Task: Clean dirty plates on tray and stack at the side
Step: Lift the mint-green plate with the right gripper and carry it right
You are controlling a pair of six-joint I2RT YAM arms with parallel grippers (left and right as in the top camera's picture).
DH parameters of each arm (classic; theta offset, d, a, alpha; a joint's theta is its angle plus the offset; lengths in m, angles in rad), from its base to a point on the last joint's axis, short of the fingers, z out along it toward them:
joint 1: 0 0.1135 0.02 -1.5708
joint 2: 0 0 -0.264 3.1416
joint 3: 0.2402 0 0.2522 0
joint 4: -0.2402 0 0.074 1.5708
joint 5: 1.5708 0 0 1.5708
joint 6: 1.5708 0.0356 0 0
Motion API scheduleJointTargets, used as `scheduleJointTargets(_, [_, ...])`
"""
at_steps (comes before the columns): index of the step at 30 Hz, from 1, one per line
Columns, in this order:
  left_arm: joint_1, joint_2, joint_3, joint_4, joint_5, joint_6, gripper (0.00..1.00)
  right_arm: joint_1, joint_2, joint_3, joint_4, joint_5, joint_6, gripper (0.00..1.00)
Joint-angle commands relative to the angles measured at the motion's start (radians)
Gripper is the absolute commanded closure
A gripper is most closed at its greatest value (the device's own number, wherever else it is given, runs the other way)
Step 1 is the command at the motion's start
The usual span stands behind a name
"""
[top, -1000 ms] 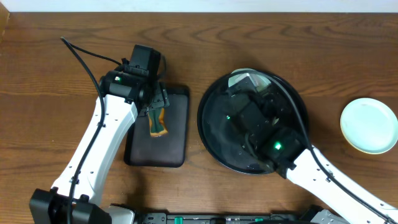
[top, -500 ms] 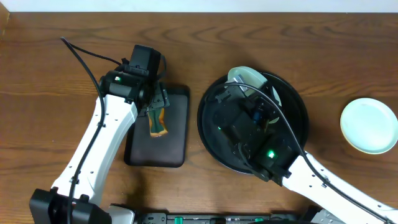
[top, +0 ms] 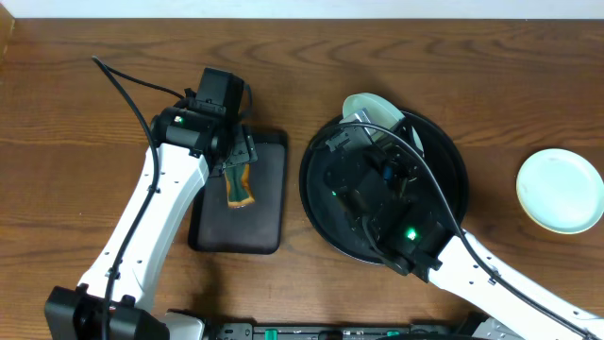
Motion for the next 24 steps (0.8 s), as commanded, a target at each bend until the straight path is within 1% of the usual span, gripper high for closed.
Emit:
scheduleJointTargets(1, [0.004, 0.003, 0.018, -0.002, -0.002, -0.002, 0.15, 0.01, -0.016, 0.015, 0.005, 0.032, -0.014, 0.99])
scheduleJointTargets(14, [0.004, 0.003, 0.018, -0.002, -0.002, -0.002, 0.15, 0.01, -0.016, 0.015, 0.002, 0.052, -0.021, 0.99])
scheduleJointTargets(15, [0.004, 0.003, 0.018, -0.002, -0.002, -0.002, 0.15, 0.005, -0.016, 0.015, 0.004, 0.05, -0.01, 0.99])
scheduleJointTargets(16, [0.004, 0.003, 0.018, -0.002, -0.002, -0.002, 0.15, -0.008, -0.016, 0.015, 0.006, 0.036, 0.074, 0.99])
scheduleJointTargets(17, [0.004, 0.003, 0.018, -0.002, -0.002, -0.002, 0.15, -0.016, -0.016, 0.015, -0.005, -0.002, 0.125, 0.99])
scheduleJointTargets(19, [0.004, 0.003, 0.018, -0.002, -0.002, -0.002, 0.15, -0.023, -0.015, 0.014, -0.055, -0.051, 0.132, 0.99])
scheduleJointTargets(20, [0.004, 0.003, 0.018, -0.002, -0.002, -0.002, 0.15, -0.037, -0.013, 0.014, -0.063, -0.024, 0.134, 0.99])
scheduleJointTargets(22, [0.004, 0.003, 0.018, -0.002, -0.002, -0.002, 0.15, -0.09, -0.01, 0.014, -0.061, 0.016, 0.185, 0.99])
scheduleJointTargets(23, [0.004, 0.003, 0.018, -0.002, -0.002, -0.002, 0.15, -0.116, -0.01, 0.014, -0.06, -0.007, 0.224, 0.99])
scheduleJointTargets(24, [0.004, 0.003, 0.018, -0.002, -0.002, -0.002, 0.15, -0.146, -0.01, 0.014, -0.076, -0.076, 0.249, 0.99])
